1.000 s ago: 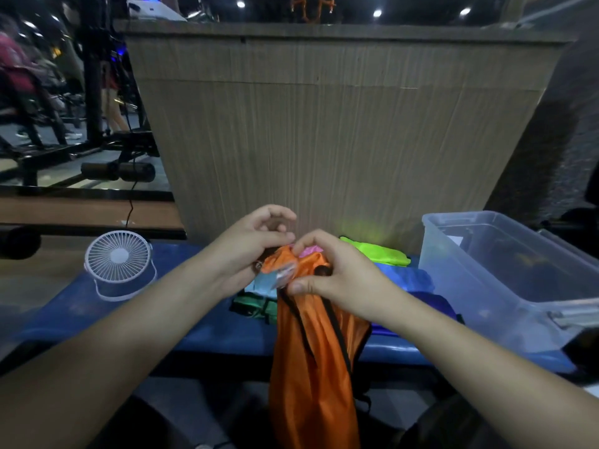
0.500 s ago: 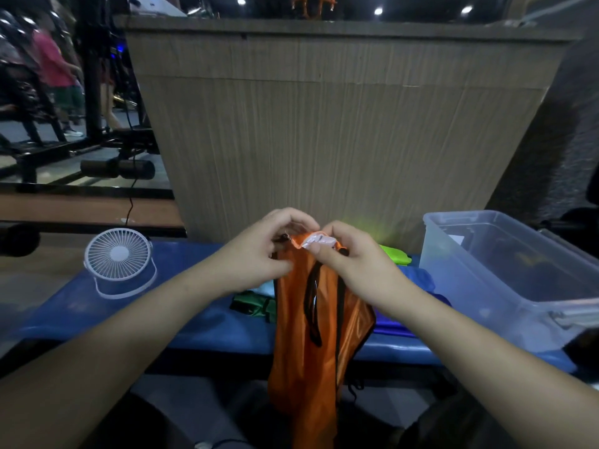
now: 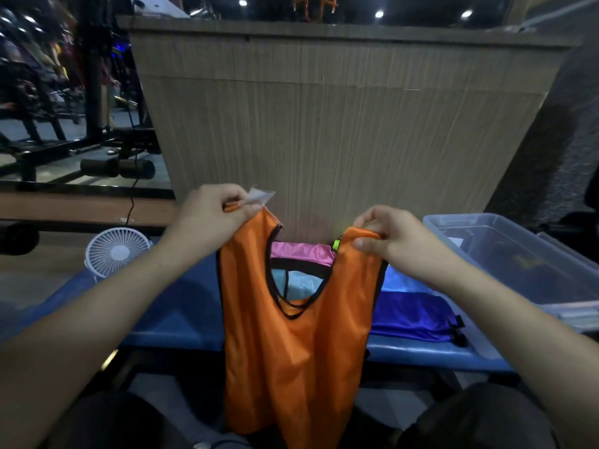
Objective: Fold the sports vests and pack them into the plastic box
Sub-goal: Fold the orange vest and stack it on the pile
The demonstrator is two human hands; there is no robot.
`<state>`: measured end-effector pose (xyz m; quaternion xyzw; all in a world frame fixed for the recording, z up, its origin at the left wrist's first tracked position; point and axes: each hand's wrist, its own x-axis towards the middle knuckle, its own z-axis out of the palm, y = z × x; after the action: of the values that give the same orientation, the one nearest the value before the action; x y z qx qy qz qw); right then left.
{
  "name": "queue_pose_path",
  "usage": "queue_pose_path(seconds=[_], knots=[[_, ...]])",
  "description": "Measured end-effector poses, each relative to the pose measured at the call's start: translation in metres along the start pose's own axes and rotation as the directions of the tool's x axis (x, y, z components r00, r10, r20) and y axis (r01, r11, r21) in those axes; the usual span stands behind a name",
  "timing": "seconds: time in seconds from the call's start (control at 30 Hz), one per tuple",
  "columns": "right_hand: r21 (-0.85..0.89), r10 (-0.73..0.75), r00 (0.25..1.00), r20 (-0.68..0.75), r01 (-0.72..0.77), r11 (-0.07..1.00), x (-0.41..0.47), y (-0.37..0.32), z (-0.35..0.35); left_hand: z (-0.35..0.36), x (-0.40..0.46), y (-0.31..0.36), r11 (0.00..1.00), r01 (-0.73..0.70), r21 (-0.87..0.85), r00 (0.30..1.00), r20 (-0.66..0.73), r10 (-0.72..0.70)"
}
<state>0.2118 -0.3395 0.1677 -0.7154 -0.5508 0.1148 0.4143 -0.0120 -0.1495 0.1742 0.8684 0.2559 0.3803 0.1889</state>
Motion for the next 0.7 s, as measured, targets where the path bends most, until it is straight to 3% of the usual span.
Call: queue_pose_path(seconds=[0.1, 0.3, 0.43, 0.57, 0.7], knots=[[-0.134, -0.013, 1.0, -0.018, 0.01, 0.991, 0.0, 0.001, -0.012, -0.01, 0.001, -0.001, 0.999, 0.033, 0.032, 0.999, -0.024, -0.032], [-0.059, -0.055, 0.997, -0.056, 0.052, 0.997, -0.002, 0.002, -0.021, -0.018, 0.002, -0.001, 0.997, 0.076, -0.022, 0.997, -0.007, -0.076], [-0.02, -0.09, 0.995, -0.042, 0.089, 0.996, -0.003, -0.001, -0.014, -0.01, 0.001, -0.001, 0.994, 0.045, -0.097, 0.992, 0.125, -0.033], [-0.102, -0.17, 0.983, -0.074, 0.162, 0.982, -0.002, -0.004, -0.002, 0.003, -0.005, 0.007, 0.976, 0.021, -0.219, 0.964, 0.264, 0.038], [-0.268, -0.281, 0.951, -0.128, 0.239, 0.933, -0.002, -0.007, 0.006, 0.013, -0.011, 0.017, 0.973, -0.029, -0.228, 0.943, 0.317, 0.102]])
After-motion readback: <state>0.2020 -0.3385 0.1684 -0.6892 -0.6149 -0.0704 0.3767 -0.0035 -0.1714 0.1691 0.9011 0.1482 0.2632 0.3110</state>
